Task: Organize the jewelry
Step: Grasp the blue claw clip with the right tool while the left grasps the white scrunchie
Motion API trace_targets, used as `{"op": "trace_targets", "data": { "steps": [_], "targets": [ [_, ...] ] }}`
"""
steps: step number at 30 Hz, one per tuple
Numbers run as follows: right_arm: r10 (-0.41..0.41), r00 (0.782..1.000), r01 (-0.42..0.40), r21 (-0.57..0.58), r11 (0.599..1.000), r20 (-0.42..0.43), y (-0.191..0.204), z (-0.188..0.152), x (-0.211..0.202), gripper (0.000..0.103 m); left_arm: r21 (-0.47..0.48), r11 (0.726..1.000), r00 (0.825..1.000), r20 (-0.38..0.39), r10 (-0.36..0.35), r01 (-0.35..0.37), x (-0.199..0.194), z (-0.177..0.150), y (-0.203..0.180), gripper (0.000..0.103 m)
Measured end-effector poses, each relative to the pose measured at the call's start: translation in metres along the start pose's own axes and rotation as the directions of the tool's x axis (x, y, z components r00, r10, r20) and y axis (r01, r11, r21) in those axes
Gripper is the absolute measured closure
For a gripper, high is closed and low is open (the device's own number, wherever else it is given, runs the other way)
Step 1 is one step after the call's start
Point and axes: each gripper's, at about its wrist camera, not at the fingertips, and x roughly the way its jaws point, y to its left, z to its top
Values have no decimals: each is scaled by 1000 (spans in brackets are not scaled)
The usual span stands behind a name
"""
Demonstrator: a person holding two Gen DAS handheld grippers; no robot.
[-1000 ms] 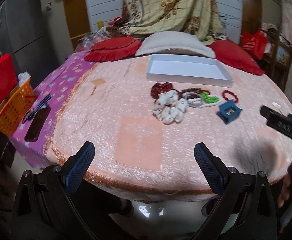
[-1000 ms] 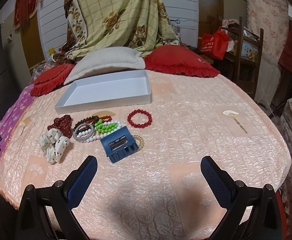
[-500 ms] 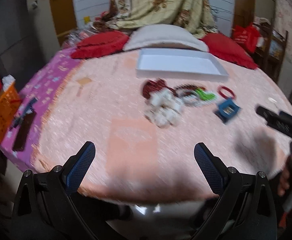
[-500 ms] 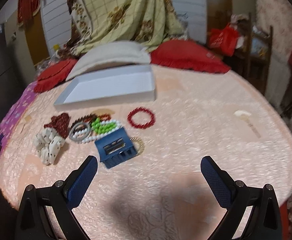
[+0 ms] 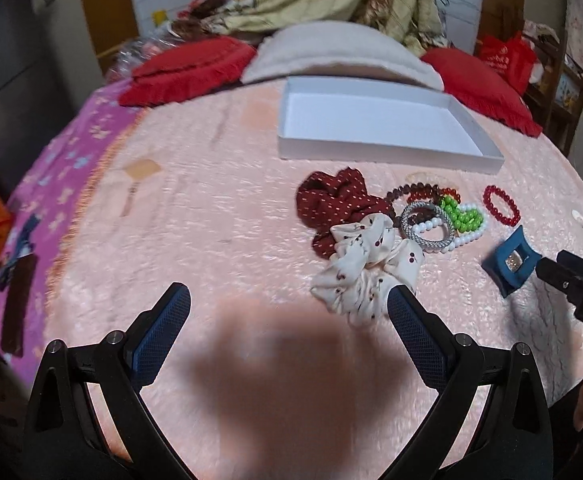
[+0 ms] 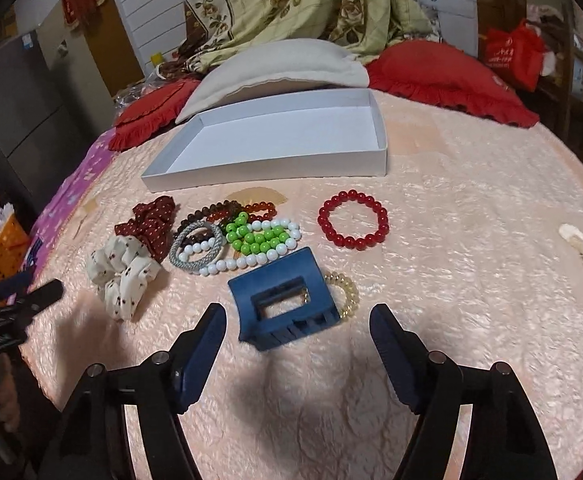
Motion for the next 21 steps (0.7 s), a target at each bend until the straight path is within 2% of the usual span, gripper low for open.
{"op": "trace_targets", "data": {
  "steps": [3, 7, 10, 15, 18, 19, 20, 21],
  "targets": [
    [17, 999, -15, 51, 999, -28, -9, 4, 11, 31, 29, 999, 999, -27, -32, 33, 19, 6, -7, 7],
    [40, 998, -34, 101, 994, -53, -16, 3, 20, 31, 42, 997, 995, -83, -61, 65, 42, 12, -12, 18],
    [41, 997, -33, 107, 994, -68, -16, 4, 25, 41, 25, 994, 987, -127, -99, 103, 59, 15, -14, 28],
    [52, 995, -38, 144, 989, -89, -18, 5, 35, 44, -7, 991, 979, -150, -136, 136, 69, 14, -16, 34],
    [52, 994, -37, 151, 988, -101, -16, 4, 40, 46, -12, 988, 973, -172, -151, 152, 72, 12, -18, 63],
    [51, 994, -36, 149, 988, -96, -16, 4, 39, 56, -14, 987, 972, -173, -158, 158, 72, 12, -18, 78],
    [51, 994, -37, 145, 989, -95, -14, 4, 39, 60, -16, 986, 972, -168, -166, 166, 69, 12, -19, 88],
    [53, 994, -39, 147, 988, -94, -14, 4, 38, 62, -15, 986, 973, -165, -164, 164, 67, 12, -20, 89]
  ]
}}
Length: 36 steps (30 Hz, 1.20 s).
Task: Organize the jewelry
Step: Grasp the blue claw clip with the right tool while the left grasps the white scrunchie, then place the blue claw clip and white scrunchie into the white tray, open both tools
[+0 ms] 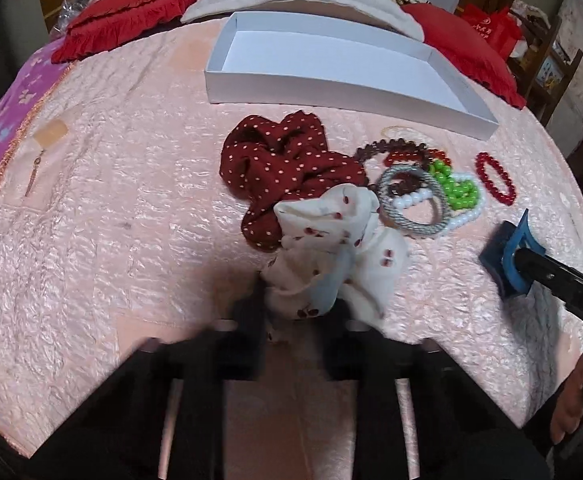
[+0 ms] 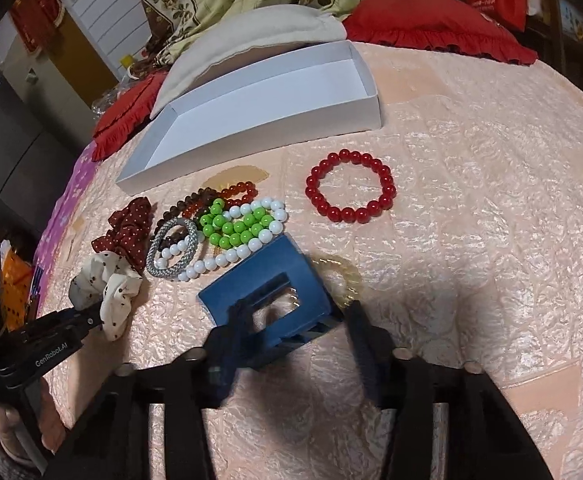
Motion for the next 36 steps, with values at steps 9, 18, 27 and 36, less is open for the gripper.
{"op": "trace_targets", "data": {
  "steps": [9, 18, 27, 36],
  "targets": [
    [30, 999, -30, -15, 999, 33, 7, -7, -17, 76, 9, 1000, 994, 103, 20, -21, -49, -13, -6, 91],
    [66, 993, -61, -58, 996, 99, 22, 1, -48, 76, 15, 1000, 981, 194, -3, 0, -103, -8, -5, 91],
    [-76, 982, 103, -160, 982, 171, 41, 39, -61, 76, 45, 998, 970, 239, 40, -53, -124, 25, -3, 91],
    [-139, 968, 182, -200, 963, 211, 46, 99, -55, 76, 96, 988, 960, 267, 87, -117, -122, 91, -6, 91]
  ]
}}
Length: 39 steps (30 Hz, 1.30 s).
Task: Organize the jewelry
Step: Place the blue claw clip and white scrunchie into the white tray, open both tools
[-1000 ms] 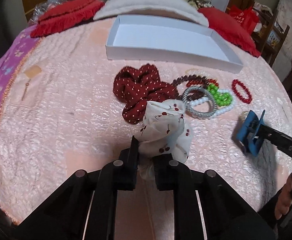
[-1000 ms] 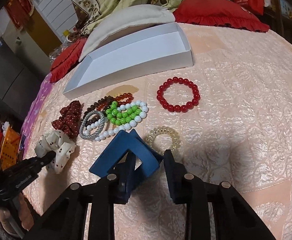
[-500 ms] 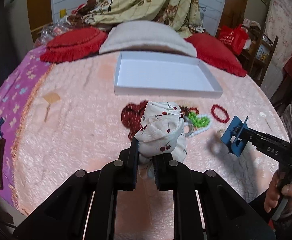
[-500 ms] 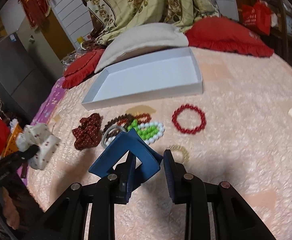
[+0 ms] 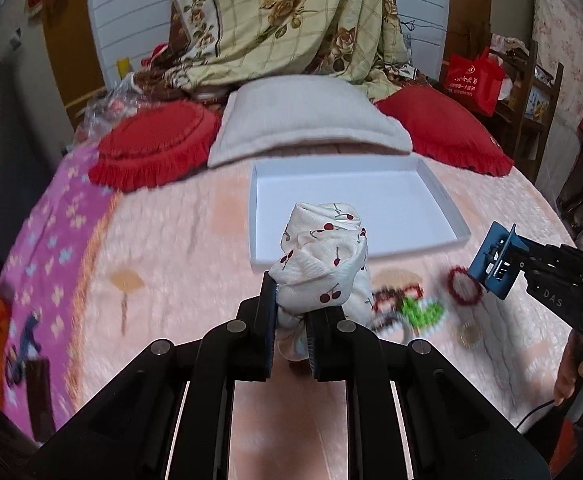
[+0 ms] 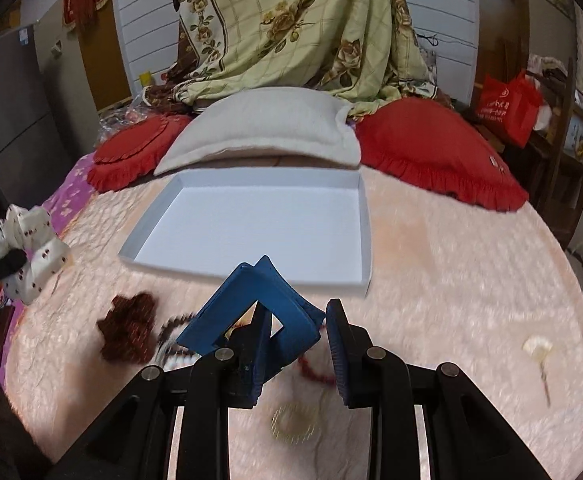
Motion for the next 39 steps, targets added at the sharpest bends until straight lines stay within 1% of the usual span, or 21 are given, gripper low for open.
{"op": "trace_targets", "data": {
  "steps": [3, 6, 9, 10, 11, 13, 14, 18, 20, 24, 27, 30, 32, 33, 34, 35, 36, 37, 39],
  "targets": [
    [-5, 1000, 5, 7, 1000, 5, -6, 23, 13, 76, 42, 999, 1000, 6, 21, -21, 17, 28, -2, 91],
    [28, 1000, -28, 19, 999, 6, -13, 54, 33, 76, 67, 997, 1000, -4, 30, -30, 43, 60, -2, 91],
    [66, 998, -65, 49, 997, -20, -18, 83, 62, 76, 66, 998, 999, -41, 21, -18, 82, 92, 1, 91],
    [74, 997, -72, 59, 996, -31, -19, 91, 74, 76, 61, 998, 999, -52, 17, -13, 92, 97, 1, 91],
    [77, 996, -74, 65, 995, -41, -20, 96, 83, 76, 50, 999, 997, -72, 8, -5, 110, 104, 3, 91],
    [81, 994, -76, 76, 994, -69, -22, 105, 106, 76, 36, 999, 994, -111, -9, 13, 136, 111, 4, 91],
    [81, 993, -74, 82, 994, -86, -22, 108, 118, 76, 31, 999, 991, -131, -7, 11, 151, 113, 5, 91],
    [77, 987, -62, 106, 992, -142, -28, 116, 164, 76, 11, 1000, 980, -197, 28, -26, 208, 115, 12, 91],
    [81, 984, -60, 132, 989, -161, -35, 117, 181, 76, -11, 999, 975, -218, 37, -40, 231, 116, 17, 91],
    [82, 977, -47, 174, 984, -196, -48, 117, 208, 76, -33, 998, 972, -232, 49, -58, 260, 121, 23, 91],
    [94, 973, -51, 202, 978, -212, -55, 116, 220, 76, -46, 997, 971, -233, 51, -64, 273, 123, 26, 91],
    [91, 973, -46, 208, 977, -211, -58, 117, 224, 76, -45, 997, 973, -225, 54, -65, 278, 124, 27, 80],
    [90, 975, -46, 214, 976, -203, -59, 118, 224, 76, -54, 997, 975, -215, 46, -59, 278, 125, 30, 66],
    [91, 975, -45, 221, 974, -202, -60, 119, 224, 76, -60, 996, 977, -209, 44, -58, 277, 125, 31, 63],
    [97, 974, -49, 229, 972, -204, -60, 119, 225, 73, -67, 996, 978, -206, 41, -56, 277, 125, 32, 58],
    [98, 974, -49, 232, 971, -204, -61, 120, 226, 68, -77, 996, 979, -202, 35, -51, 276, 125, 33, 57],
    [93, 975, -45, 233, 971, -200, -60, 121, 226, 56, -91, 995, 980, -199, 25, -44, 274, 125, 35, 57],
    [86, 978, -41, 231, 972, -188, -60, 122, 225, 51, -100, 994, 980, -198, 18, -38, 272, 125, 35, 57],
    [71, 983, -32, 219, 975, -170, -59, 124, 219, 51, -131, 991, 982, -191, -2, -23, 264, 125, 39, 57]
  ]
}}
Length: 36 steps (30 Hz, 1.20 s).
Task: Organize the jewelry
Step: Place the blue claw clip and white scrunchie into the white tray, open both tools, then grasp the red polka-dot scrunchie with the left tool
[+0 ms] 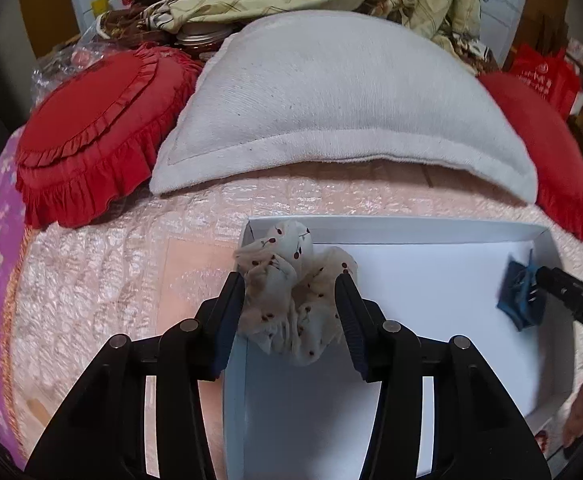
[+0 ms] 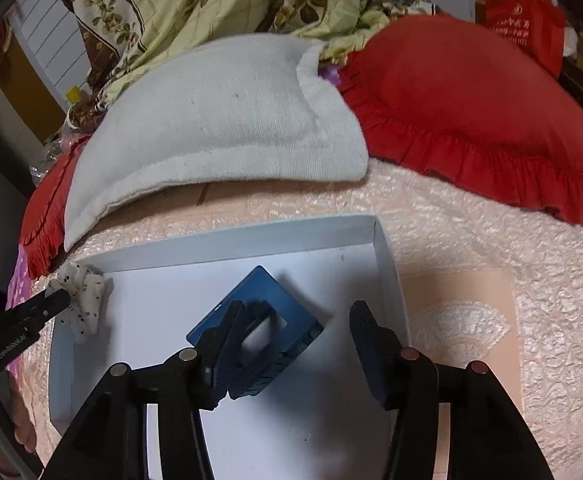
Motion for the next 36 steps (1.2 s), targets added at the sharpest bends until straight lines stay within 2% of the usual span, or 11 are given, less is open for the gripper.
{"op": "trace_targets", "data": {
  "steps": [5, 11, 16, 20, 25, 28, 32, 36],
  "targets": [
    [-45, 998, 48, -58, 997, 48, 13, -6, -27, 51, -18, 1000, 999, 29, -21, 22, -30, -8, 2, 57],
    [-59, 993, 70, -109, 992, 100, 27, -29, -76, 51, 6, 1000, 995, 99, 24, -25, -85, -32, 0, 56],
    [-60, 990, 79, -147, 986, 130, 38, -63, -118, 50, 11, 998, 990, 129, 57, -59, -133, -72, 0, 56],
    [-48, 988, 74, -177, 982, 147, 44, -93, -143, 44, 13, 999, 993, 116, 36, -38, -157, -109, 1, 56],
    [-46, 986, 78, -199, 977, 159, 37, -134, -164, 42, 29, 998, 993, 106, 54, -57, -173, -148, 7, 56],
    [-52, 989, 76, -179, 981, 136, 17, -159, -167, 42, -6, 999, 996, 74, 43, -42, -172, -169, 22, 56],
    [-52, 995, 62, -122, 991, 83, -16, -182, -157, 42, -95, 995, 1000, 4, -10, 11, -157, -189, 47, 56],
    [-26, 998, 29, -45, 999, 53, -47, -197, -148, 42, -113, 992, 998, -18, -66, 63, -146, -203, 49, 56]
  ]
}}
